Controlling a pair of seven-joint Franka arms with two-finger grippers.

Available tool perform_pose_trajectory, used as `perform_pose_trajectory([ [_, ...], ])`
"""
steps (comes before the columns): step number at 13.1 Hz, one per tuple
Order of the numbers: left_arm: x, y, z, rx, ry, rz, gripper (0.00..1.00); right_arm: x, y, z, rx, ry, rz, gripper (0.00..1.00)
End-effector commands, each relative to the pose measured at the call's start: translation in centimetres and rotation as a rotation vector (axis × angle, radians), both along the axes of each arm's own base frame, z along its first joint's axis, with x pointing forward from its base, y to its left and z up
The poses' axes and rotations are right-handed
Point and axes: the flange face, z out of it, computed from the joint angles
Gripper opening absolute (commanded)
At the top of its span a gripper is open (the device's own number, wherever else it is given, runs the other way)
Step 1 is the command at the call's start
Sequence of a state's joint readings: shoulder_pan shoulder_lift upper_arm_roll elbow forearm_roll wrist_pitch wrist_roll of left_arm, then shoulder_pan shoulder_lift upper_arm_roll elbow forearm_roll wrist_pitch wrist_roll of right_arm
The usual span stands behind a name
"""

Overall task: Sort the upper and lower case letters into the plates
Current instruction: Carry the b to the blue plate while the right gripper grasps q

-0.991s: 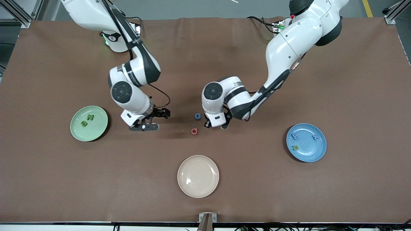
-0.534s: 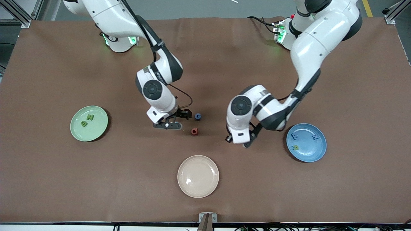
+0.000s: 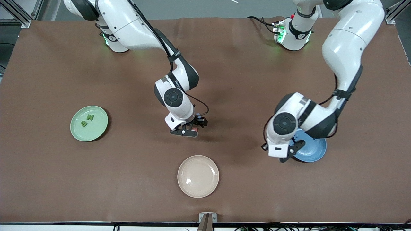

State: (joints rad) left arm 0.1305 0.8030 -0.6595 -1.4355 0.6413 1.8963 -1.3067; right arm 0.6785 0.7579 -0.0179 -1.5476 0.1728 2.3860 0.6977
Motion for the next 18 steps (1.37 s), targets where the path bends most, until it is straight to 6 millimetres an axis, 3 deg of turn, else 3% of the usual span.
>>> perform_pose_trajectory([
  [1, 0.8, 5.6, 0.2, 0.021, 0.067, -0.086, 0.02, 1.2, 0.6, -0.7, -0.012, -0.022, -0.005, 0.99],
  [3, 1.2, 8.1, -0.4, -0.003, 0.106, -0.142, 0.04, 1.2, 0.6, -1.2, -0.033, -0.037, 0.014, 0.97],
  [6, 0.9, 10.0, -2.0, -0.003, 0.146, -0.153, 0.1, 1.2, 0.5, -1.8, -0.041, -0.034, 0.017, 0.97],
  [7, 1.1, 11.3, -2.1, -0.006, 0.149, -0.149, 0.25, 1.0, 0.6, -2.3, -0.044, -0.032, 0.019, 0.95],
  [8, 1.1, 11.3, -2.2, -0.004, 0.15, -0.154, 0.77, 0.9, 0.9, -2.5, -0.035, -0.05, 0.024, 0.95],
  [9, 1.2, 11.3, -1.7, 0.002, 0.141, -0.16, 1.0, 0.6, 1.2, -3.2, -0.036, -0.059, 0.034, 0.93],
  [11, 1.4, 10.9, -0.4, 0.002, 0.128, -0.165, 1.0, 0.5, 1.3, -3.8, -0.042, -0.06, 0.04, 0.91],
  [13, 1.2, 9.4, 2.5, -0.002, 0.101, -0.189, 1.0, 0.5, 1.3, -3.8, -0.053, -0.067, 0.053, 0.82],
  [18, 0.4, 7.1, 11.7, 0.033, 0.002, -0.295, 1.0, 0.5, 1.0, -4.0, -0.087, -0.088, 0.09, 0.5],
])
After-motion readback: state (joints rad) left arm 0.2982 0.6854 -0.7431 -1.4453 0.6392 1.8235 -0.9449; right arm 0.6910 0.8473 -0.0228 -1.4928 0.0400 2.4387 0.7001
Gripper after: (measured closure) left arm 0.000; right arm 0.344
